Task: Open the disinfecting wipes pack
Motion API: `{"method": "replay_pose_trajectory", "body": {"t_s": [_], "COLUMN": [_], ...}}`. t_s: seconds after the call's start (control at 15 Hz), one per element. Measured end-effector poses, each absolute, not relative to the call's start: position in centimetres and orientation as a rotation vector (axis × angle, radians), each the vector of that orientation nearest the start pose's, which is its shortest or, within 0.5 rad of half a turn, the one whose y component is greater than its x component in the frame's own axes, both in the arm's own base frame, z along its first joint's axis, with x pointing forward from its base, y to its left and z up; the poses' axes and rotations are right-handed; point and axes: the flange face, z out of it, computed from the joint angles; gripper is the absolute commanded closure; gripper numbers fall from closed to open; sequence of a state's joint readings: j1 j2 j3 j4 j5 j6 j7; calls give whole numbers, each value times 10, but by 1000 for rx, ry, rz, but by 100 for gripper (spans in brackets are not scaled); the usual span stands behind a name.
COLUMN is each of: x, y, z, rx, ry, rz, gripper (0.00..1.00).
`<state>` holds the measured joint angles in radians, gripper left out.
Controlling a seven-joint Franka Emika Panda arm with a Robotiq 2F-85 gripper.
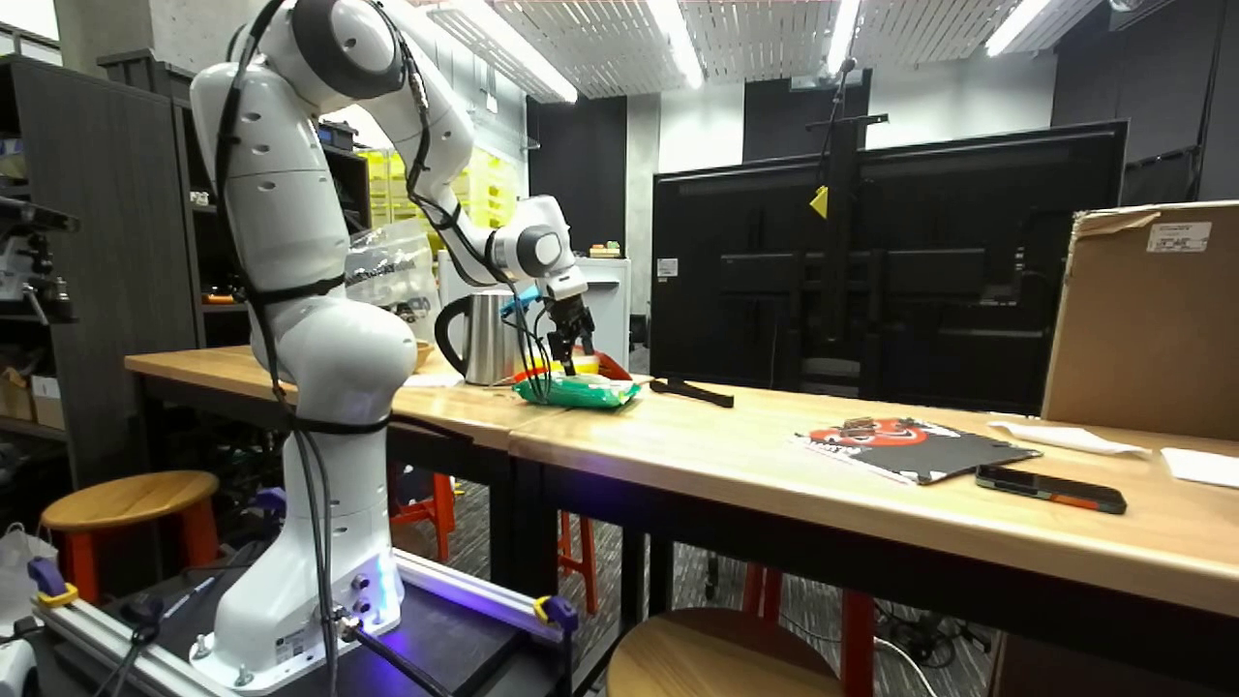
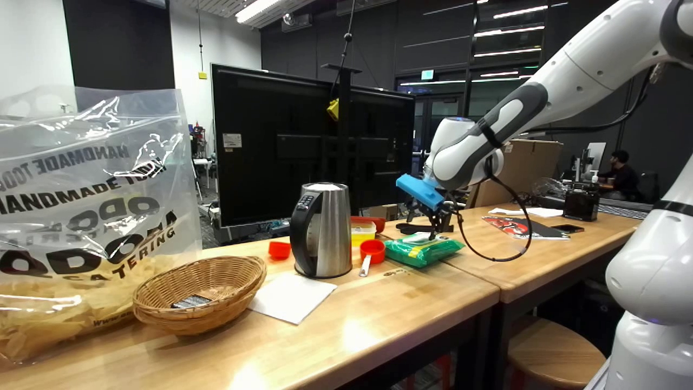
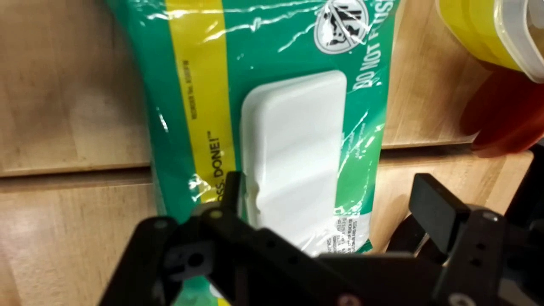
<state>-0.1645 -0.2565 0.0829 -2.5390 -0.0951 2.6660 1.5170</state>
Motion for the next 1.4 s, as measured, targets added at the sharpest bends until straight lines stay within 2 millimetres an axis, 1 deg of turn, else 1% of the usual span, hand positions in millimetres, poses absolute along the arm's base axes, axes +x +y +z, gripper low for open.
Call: {"method": "replay_pose_trajectory", "body": {"t_s": [0.53, 1.4], "x": [466, 472], "y": [-34, -39], "z": [406, 420], "rx": [-2094, -1863], "ry": [2002, 2063], "rz": [-513, -605], "gripper": [0, 0]}}
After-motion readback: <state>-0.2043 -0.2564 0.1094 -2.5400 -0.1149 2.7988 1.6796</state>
